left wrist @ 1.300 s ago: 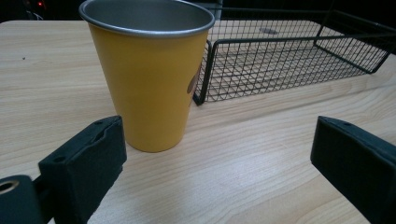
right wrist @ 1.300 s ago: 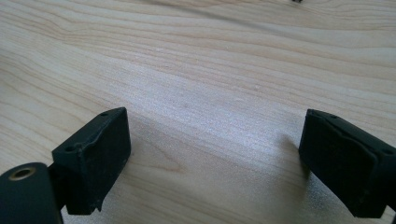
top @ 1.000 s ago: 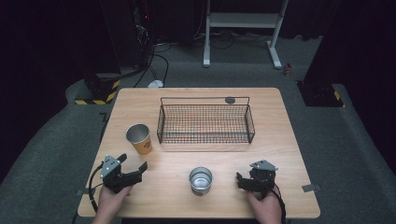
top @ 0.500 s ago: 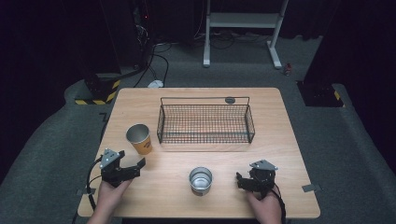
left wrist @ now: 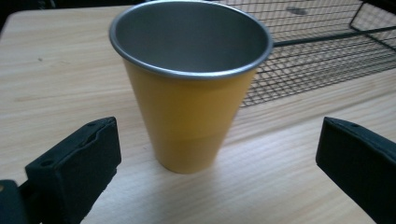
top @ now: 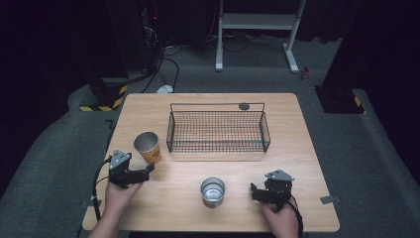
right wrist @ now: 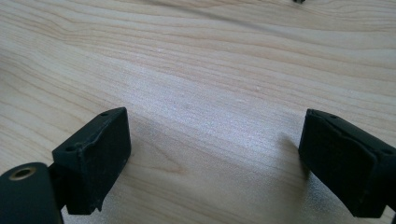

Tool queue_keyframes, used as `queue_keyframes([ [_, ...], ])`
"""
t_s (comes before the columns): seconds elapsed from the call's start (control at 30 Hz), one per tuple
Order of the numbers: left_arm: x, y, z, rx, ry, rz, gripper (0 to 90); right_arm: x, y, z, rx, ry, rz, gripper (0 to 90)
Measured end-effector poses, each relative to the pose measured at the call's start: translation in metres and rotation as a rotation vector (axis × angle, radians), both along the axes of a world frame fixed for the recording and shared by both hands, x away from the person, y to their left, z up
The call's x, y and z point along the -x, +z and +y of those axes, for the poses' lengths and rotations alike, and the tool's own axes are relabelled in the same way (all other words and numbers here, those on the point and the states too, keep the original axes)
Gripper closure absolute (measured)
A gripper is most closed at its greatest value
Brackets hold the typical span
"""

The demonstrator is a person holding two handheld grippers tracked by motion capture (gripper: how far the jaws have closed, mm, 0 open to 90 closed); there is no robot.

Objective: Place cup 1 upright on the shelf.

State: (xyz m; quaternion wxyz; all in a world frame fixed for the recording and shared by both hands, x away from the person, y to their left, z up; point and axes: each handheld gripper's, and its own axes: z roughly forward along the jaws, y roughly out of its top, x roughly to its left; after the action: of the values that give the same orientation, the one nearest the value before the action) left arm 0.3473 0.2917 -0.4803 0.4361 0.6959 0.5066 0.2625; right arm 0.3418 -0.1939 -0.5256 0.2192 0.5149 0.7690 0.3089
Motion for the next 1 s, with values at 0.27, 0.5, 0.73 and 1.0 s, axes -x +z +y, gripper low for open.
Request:
queue_keyframes([
  [0.27,-0.012,-0.003,-0.002,0.006,0.008,-0.022,0.6,0.0,0.0,0.0,0.0,0.0,0.0,9.3],
  [0.5,-0.021,-0.005,-0.003,0.005,0.01,-0.016,0.6,0.0,0.0,0.0,0.0,0.0,0.0,9.3],
  [0.73,-0.03,-0.01,-0.004,0.015,0.017,-0.021,0.5,0.0,0.0,0.0,0.0,0.0,0.0,9.3],
  [1.0,-0.04,-0.01,-0.006,0.012,0.02,-0.042,0.6,0.0,0.0,0.0,0.0,0.0,0.0,9.3],
])
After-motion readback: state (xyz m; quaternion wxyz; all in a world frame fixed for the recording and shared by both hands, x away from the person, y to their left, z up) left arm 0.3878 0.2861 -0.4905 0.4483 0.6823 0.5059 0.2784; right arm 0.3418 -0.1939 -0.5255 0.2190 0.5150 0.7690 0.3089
